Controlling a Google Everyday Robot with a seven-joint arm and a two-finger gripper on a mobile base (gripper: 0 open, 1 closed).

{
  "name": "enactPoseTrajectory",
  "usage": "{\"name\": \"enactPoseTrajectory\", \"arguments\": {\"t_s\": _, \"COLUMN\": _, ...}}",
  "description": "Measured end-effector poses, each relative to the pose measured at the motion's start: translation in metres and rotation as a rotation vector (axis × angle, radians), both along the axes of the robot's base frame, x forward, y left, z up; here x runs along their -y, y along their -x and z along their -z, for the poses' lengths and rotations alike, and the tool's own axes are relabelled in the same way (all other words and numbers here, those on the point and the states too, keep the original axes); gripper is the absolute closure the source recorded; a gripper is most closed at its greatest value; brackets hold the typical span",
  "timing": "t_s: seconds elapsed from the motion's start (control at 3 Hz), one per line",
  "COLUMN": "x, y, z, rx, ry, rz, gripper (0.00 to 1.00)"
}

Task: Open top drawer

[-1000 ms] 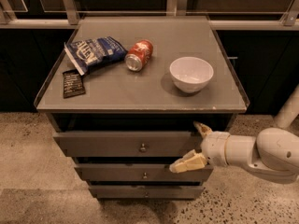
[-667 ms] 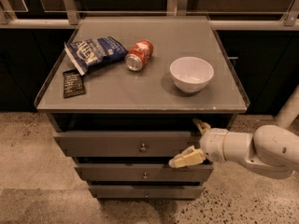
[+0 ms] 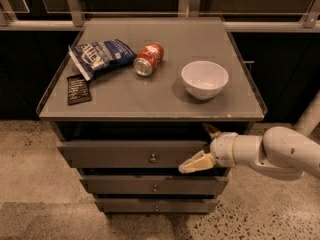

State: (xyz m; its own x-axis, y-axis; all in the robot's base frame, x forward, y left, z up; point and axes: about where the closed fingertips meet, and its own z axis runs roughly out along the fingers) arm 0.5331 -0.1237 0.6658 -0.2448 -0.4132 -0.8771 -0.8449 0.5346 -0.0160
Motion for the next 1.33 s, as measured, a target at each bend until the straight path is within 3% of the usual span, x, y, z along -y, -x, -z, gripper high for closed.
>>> {"name": "enactPoseTrajectory", "arguments": {"t_s": 0.33, "x": -0.002, "y": -0.012, "z": 0.006, "rx": -0.007, "ry": 0.006, "rz": -0.013, "gripper": 0.0}}
{"name": "enactPoseTrajectory", "arguments": {"t_s": 0.67, "x": -0.003, "y": -0.018, "z": 0.012, "rx": -0.024, "ry": 0.055, "rz": -0.033, "gripper": 0.0}}
{"name": "enactPoseTrajectory", "arguments": {"t_s": 1.33, "x": -0.006, "y": -0.002, "z": 0.018, "rx": -0.055, "ry": 0.069, "rz": -0.053, "gripper": 0.0}}
